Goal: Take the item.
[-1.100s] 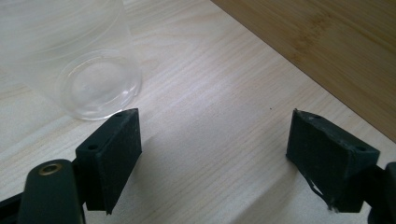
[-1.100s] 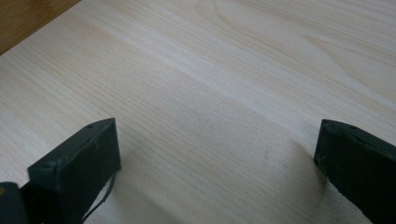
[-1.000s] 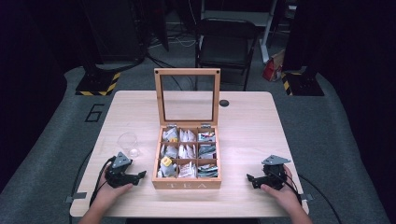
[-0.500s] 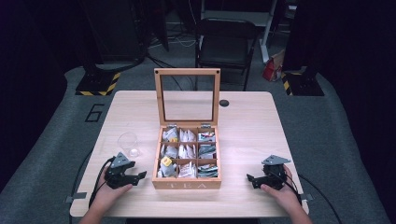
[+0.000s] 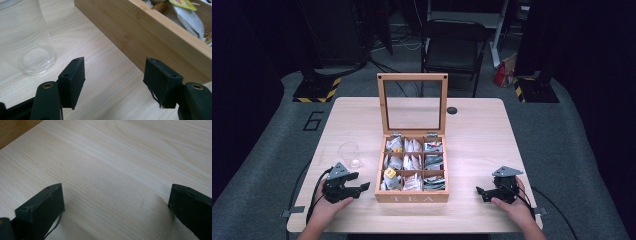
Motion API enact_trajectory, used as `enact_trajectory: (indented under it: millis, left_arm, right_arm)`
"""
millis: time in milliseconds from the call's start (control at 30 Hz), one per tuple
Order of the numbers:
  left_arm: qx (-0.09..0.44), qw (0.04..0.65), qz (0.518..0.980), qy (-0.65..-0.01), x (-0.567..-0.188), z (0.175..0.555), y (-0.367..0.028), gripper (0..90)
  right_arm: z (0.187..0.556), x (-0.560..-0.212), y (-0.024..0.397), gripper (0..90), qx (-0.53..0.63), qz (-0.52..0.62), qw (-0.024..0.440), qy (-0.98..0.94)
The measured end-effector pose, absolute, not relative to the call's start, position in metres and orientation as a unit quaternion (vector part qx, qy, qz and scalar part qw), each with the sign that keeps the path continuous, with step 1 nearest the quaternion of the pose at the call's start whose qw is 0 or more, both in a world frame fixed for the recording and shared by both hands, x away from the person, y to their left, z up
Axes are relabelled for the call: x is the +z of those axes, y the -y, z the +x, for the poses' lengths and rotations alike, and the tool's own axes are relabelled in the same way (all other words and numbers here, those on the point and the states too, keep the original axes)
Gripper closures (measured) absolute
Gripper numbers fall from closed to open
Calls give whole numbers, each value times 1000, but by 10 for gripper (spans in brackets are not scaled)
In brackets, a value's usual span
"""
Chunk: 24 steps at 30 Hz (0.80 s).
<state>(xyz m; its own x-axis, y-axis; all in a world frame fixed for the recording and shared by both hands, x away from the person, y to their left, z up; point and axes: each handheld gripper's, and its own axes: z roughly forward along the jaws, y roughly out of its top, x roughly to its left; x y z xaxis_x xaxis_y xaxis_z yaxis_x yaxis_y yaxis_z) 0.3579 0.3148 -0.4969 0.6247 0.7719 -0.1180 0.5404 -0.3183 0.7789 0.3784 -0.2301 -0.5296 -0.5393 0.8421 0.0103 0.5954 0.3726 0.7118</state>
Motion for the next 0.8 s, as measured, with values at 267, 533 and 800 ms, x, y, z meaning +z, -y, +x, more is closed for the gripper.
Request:
enact_trajectory:
  millis: [267,533,800]
  left_arm:
    - [140,425,792,-416,-490,355,-311,345]
    - [142,420,797,-411,-483,356,-311,355]
    - [143,430,789,-415,-475,354,-307,370]
  right_arm:
    - [378,-530,230,0,341,443,179,-809]
    - [378,-530,230,0,341,445,181,-808]
    - [378,-530,230,0,341,445,181,-808]
